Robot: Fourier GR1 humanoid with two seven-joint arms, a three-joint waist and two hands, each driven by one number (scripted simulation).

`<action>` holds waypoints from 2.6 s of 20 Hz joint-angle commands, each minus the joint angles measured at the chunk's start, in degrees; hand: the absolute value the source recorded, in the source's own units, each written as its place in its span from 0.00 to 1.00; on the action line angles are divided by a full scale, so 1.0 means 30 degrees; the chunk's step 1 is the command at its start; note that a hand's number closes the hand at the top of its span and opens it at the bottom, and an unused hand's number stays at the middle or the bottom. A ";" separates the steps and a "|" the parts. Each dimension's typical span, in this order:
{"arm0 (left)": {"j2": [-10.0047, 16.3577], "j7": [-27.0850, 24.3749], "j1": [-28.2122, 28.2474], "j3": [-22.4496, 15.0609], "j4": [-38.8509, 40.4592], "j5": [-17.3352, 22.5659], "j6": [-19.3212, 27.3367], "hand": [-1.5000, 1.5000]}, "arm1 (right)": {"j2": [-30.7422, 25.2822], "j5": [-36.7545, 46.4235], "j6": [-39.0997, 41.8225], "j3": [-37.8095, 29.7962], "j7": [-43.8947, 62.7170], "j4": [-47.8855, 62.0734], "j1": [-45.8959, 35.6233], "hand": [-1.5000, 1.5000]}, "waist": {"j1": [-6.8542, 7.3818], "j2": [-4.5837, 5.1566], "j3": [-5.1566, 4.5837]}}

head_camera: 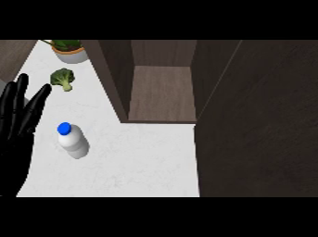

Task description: Pick up the bottled water, place it into the cabinet and close the cabinet

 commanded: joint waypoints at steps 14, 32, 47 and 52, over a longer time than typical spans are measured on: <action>-0.1205 0.8456 0.0611 -0.0128 -0.2608 -0.1057 0.2790 0.00 | -0.0009 -0.4062 0.2334 0.2159 0.3919 -0.5357 0.6932 0.00 | -0.0042 0.0647 0.0844; -0.1864 0.5805 0.4375 0.0203 -0.1526 -0.2581 0.3095 0.00 | -0.0110 -0.4836 0.3310 0.3001 0.4323 -1.0828 1.2657 0.00 | -0.0152 0.0625 0.0811; -0.1046 -0.0315 0.2266 0.4258 0.8215 -0.0287 0.1987 0.00 | 0.0089 -0.3420 0.4743 0.3203 0.0286 -0.8990 1.5202 0.00 | -0.0163 0.0698 0.0806; -0.1740 -0.2808 0.1845 0.4330 1.1179 -0.0950 0.2681 0.00 | -0.0319 -0.3997 0.5301 0.2881 -0.0133 -0.9973 1.6370 0.00 | -0.0168 0.0699 0.0809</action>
